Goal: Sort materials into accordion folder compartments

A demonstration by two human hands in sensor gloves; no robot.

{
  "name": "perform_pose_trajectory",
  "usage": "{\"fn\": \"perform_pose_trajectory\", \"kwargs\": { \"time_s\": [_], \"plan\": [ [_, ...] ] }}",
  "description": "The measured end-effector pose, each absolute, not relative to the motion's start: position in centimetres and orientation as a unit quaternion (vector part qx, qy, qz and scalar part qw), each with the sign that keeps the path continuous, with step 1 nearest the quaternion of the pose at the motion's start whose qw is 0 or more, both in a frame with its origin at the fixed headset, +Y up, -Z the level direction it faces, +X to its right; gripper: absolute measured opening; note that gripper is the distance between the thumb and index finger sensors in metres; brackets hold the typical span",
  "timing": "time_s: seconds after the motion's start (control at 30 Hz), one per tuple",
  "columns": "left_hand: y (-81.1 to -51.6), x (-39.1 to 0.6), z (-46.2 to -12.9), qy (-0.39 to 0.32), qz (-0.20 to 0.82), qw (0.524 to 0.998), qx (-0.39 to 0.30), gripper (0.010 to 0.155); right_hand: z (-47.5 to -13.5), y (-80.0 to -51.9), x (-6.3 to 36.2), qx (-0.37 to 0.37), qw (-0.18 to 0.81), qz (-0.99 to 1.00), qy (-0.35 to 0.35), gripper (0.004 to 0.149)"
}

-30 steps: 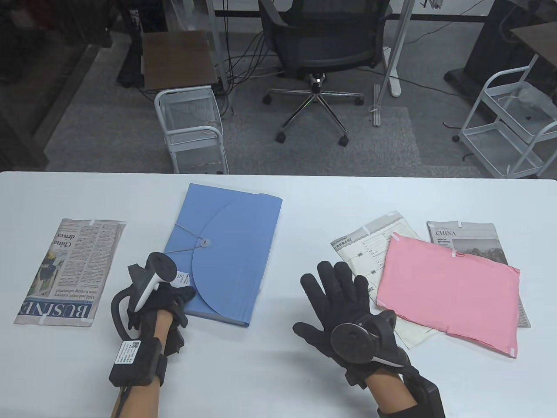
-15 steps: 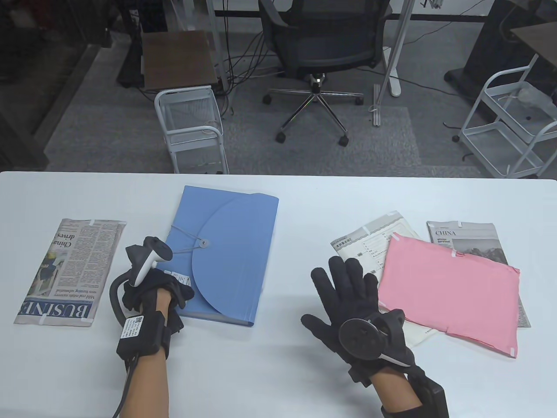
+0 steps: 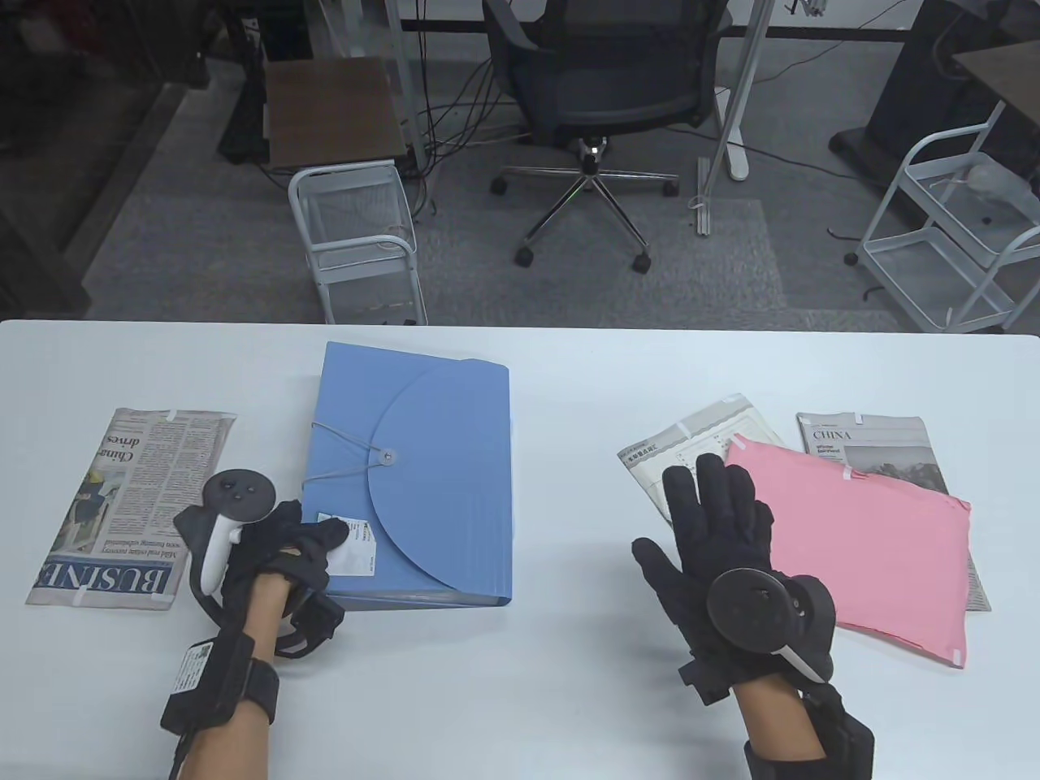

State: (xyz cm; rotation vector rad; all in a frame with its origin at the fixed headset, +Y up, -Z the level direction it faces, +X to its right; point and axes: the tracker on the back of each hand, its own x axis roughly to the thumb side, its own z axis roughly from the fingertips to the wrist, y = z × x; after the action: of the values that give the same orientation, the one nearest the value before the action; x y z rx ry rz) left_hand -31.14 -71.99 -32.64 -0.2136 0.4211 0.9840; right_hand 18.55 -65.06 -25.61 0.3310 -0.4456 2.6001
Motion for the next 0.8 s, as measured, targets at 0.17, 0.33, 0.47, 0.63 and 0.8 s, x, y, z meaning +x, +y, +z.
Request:
{"fn": "perform_pose_trajectory", "kwargs": {
  "time_s": [0.17,0.33,0.47,0.63,0.8],
  "plan": [
    [-70.2,-29.8,-29.9,0.155,0.51,0.845,-0.047,0.04,-25.6,-64.7,20.0,0.1,0.261,0.944,-0.176,0.074],
    [-69.1,-27.4,-28.0,0.113,0.544,0.83,-0.045,0.04,-25.5,-64.4,20.3,0.097,0.266,0.942,-0.182,0.075],
    [-69.3,-25.3,-27.1,0.09,0.564,0.819,-0.057,0.04,-25.5,-64.5,20.2,0.098,0.26,0.943,-0.182,0.075],
    [-70.5,-23.1,-26.7,0.068,0.564,0.817,-0.099,0.04,-25.5,-64.9,19.8,0.104,0.244,0.948,-0.173,0.075],
    [-72.2,-22.3,-26.4,0.074,0.538,0.828,-0.139,0.041,-25.4,-64.7,19.4,0.112,0.242,0.948,-0.175,0.075]
  ]
}}
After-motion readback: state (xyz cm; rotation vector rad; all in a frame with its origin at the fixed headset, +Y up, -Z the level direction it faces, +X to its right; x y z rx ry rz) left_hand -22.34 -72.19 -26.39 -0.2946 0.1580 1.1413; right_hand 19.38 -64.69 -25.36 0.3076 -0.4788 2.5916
